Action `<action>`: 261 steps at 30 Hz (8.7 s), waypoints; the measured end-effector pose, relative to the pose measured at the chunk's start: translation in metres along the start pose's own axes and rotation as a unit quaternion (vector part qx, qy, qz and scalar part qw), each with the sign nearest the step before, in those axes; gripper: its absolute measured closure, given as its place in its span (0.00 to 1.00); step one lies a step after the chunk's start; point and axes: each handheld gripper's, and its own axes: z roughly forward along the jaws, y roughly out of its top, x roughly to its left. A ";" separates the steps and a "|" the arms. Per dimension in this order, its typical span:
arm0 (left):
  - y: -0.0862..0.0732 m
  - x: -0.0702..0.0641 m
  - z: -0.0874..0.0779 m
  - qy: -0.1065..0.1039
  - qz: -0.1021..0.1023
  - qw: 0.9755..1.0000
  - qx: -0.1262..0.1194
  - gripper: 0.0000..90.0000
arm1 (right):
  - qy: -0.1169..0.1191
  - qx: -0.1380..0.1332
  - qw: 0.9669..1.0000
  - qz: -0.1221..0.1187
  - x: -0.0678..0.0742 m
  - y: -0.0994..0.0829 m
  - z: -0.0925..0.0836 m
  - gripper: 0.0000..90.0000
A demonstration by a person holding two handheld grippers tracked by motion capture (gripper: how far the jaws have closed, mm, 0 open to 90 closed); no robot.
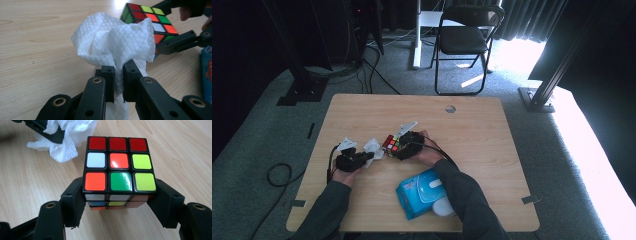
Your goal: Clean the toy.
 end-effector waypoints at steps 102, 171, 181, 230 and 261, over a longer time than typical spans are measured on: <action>0.064 -0.079 0.048 -0.089 0.105 0.990 0.011 0.92 | -0.005 -0.051 0.998 0.036 0.000 -0.025 -0.023 0.38; 0.078 -0.048 0.051 -0.024 0.072 0.997 0.001 0.92 | -0.002 -0.054 0.998 0.035 -0.001 -0.026 -0.023 0.38; 0.066 -0.067 0.048 -0.053 0.100 0.994 0.005 0.92 | -0.003 -0.051 0.998 0.036 -0.001 -0.026 -0.022 0.38; 0.053 -0.023 0.048 -0.013 0.078 0.996 0.041 0.92 | -0.004 -0.063 0.997 0.037 -0.001 -0.027 -0.025 0.38; 0.034 -0.021 0.036 -0.046 0.079 0.995 0.039 0.92 | -0.005 -0.061 0.997 0.040 -0.001 -0.027 -0.024 0.38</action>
